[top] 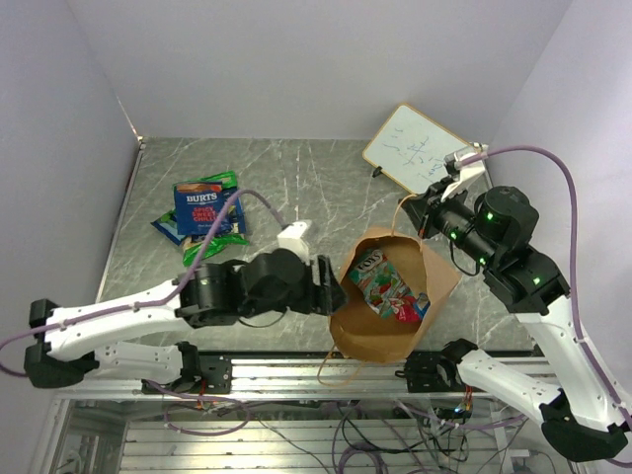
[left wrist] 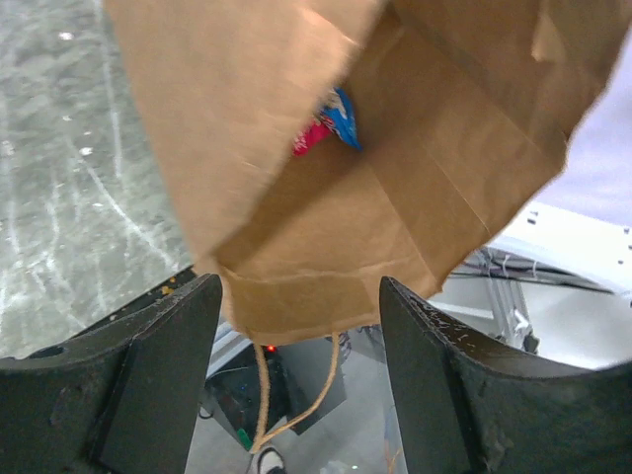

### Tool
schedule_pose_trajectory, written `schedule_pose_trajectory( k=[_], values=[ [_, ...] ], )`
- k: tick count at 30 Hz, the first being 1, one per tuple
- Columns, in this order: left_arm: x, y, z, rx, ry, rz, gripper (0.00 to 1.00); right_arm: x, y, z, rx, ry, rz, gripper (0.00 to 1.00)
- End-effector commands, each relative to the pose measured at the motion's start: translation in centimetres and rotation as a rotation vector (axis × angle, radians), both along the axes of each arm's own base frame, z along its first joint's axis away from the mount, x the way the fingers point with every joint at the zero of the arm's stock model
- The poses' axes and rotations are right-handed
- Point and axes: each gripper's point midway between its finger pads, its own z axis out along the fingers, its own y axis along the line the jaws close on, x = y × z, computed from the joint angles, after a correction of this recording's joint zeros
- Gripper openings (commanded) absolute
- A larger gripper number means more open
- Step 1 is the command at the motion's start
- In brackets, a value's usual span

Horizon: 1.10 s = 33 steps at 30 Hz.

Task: Take the snacks out of the paper bag
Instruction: Take out the snack from the paper bag.

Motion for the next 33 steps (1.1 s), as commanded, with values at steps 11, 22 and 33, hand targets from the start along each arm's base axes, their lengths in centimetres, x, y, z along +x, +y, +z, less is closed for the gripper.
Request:
schedule_pose_trajectory(
  k=[11,22,33],
  values=[
    [-1.8,-9.5,1.3,0.095,-0.239,-0.132,0.72,0.7,0.5,4.0,0.042,-0.100,0.010,0.00],
    [1.0,-12.6,-3.0,0.296,-0.268,-0.179,0.76,0.0,0.4,3.8,0.052,-0.093,0.019,0.00],
    [5.5,-6.9,-4.5,0.574,-0.291,-0.069,0.83,-0.1,0.5,3.4,0.053,-0.080,0.024,0.00]
  ],
)
